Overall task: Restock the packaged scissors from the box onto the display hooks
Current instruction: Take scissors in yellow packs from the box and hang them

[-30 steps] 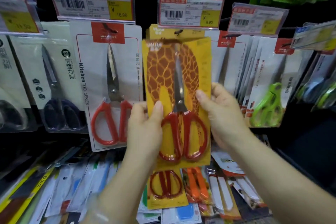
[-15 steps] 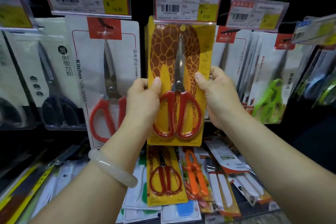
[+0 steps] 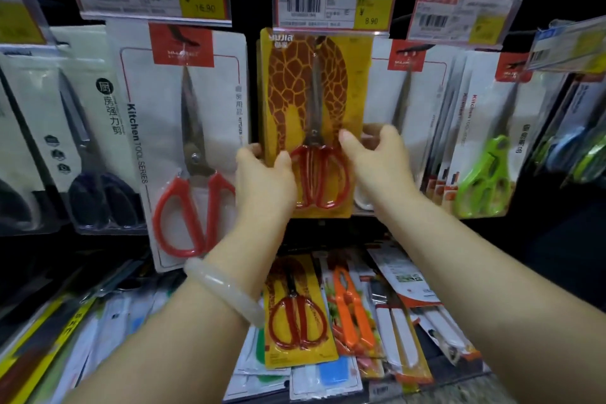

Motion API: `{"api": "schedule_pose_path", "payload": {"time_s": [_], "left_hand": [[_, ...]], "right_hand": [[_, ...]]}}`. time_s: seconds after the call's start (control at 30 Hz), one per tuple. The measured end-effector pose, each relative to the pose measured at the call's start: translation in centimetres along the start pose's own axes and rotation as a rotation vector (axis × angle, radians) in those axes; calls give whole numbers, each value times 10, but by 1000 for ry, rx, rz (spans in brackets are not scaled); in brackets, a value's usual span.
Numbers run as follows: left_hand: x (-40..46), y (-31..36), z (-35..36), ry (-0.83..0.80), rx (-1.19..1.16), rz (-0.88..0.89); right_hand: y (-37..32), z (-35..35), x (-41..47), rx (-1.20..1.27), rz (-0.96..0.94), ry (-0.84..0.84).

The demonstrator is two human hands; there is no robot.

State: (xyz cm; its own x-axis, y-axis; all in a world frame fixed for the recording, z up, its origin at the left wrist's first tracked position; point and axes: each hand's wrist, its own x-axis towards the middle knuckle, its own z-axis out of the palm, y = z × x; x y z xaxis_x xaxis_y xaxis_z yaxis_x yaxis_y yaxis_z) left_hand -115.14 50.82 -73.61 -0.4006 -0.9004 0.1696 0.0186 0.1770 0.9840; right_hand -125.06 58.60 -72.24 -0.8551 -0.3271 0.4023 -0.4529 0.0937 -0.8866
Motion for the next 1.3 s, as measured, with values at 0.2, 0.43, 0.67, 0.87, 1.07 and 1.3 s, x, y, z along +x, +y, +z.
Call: {"api": "schedule_pose_path", "payload": {"time_s": [0.2, 0.43, 0.67, 0.87, 1.07, 1.3], "left_hand": [[-89, -61, 39, -68, 46, -118], [-212, -112, 110, -658, 247, -333], [-305, -131, 174, -951, 319, -438], [-357, -153, 221, -1064, 392, -409], [-385, -165, 251, -1128, 499, -479], [-398, -178, 260, -1130, 496, -581]], "right_hand": [[81, -54, -53, -287, 112, -181], [175, -189, -136, -595, 365, -279], [266, -340, -216, -935, 709, -296], [309, -415, -226, -1143, 687, -136], [340, -449, -219, -1345, 585, -34], [363, -457, -227, -1278, 541, -116]]}}
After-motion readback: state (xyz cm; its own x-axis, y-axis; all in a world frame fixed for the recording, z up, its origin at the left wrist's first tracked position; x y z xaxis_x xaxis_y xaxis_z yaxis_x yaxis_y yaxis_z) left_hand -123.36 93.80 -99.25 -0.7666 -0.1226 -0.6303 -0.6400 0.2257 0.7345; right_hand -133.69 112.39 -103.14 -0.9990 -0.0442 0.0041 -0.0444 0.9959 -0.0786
